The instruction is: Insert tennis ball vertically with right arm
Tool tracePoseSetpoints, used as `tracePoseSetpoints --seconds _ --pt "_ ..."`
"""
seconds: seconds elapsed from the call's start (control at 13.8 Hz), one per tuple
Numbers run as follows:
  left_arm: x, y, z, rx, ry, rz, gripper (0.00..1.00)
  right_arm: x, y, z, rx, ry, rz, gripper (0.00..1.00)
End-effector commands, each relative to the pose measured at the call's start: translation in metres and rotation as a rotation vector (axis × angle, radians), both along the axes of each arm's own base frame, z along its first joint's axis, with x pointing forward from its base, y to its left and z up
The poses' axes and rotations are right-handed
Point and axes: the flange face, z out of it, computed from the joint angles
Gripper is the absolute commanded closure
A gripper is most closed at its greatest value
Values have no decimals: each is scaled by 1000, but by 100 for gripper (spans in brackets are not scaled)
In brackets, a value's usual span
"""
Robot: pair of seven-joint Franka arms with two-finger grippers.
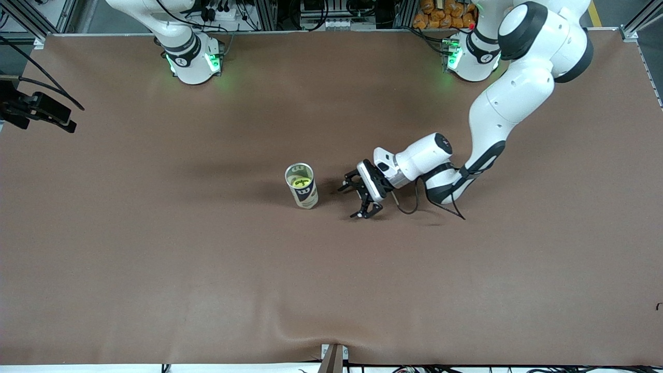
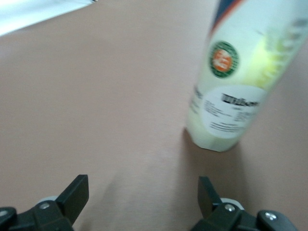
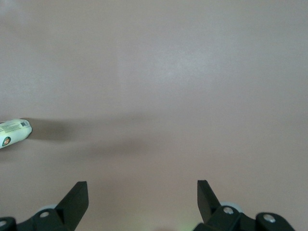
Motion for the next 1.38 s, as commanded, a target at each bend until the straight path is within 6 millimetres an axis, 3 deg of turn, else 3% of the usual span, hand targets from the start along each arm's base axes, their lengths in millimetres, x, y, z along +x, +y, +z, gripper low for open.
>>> tracePoseSetpoints --seconds 0.0,0.22,0.44,0.94,1.31 --pt "21 17 20 -17 -24 41 0 -2 10 3 7 5 27 0" --pt "49 19 37 -50 -24 121 0 -4 11 0 2 14 28 0" --pt "73 20 41 -64 36 226 0 -4 8 2 -1 13 23 0" --pt "97 37 38 -143 243 474 0 -4 8 1 1 16 23 0" --pt "105 41 23 -39 396 604 0 -4 7 0 1 19 21 0"
